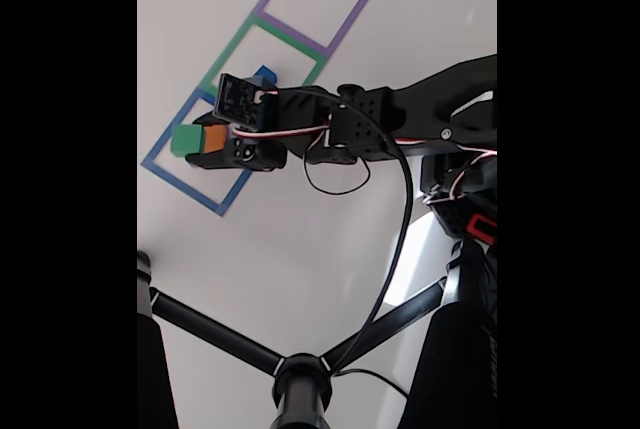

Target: Tower of hanoi

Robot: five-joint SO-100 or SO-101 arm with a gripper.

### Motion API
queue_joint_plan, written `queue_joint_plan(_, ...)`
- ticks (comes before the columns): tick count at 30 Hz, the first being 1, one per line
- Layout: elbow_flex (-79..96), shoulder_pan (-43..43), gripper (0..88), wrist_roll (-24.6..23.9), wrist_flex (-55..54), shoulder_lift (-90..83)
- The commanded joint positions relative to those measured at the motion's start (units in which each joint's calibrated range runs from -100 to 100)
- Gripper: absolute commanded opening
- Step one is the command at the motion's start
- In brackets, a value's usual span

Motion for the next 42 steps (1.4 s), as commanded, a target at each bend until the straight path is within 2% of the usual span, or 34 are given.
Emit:
queue_joint_plan(1,0.6,0.7,6.6,0.6,-3.2,0.1)
queue_joint_plan(26,4.7,2.2,6.7,0.6,-11.6,5.2)
queue_joint_plan(32,4.8,3.0,18.0,0.6,-12.9,6.5)
queue_joint_plan(42,5.0,2.8,24.7,0.6,-14.1,5.9)
